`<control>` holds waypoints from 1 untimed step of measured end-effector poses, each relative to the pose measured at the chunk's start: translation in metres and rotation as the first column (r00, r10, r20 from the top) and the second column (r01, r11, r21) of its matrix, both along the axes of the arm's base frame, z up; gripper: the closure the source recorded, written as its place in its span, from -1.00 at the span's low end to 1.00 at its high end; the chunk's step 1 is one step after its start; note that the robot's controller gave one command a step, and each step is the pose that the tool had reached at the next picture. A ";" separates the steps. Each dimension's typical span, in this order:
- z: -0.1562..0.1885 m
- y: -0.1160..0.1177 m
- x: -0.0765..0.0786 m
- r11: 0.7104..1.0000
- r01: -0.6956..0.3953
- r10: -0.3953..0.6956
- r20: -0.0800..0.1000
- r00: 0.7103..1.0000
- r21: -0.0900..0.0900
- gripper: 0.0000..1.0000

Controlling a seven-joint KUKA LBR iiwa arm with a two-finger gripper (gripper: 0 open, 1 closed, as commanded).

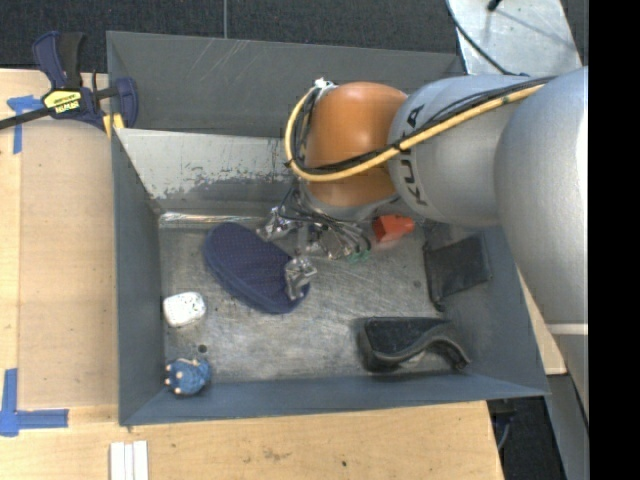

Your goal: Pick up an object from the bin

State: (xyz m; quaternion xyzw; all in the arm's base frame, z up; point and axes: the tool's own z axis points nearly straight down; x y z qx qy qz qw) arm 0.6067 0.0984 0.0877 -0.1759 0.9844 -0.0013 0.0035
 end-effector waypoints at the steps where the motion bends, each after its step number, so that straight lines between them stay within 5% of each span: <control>1: 0.159 0.030 -0.008 0.956 -0.293 0.293 0.005 0.956 0.001 1.00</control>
Offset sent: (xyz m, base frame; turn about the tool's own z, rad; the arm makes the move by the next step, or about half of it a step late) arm -0.0100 0.0293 0.1543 -0.2971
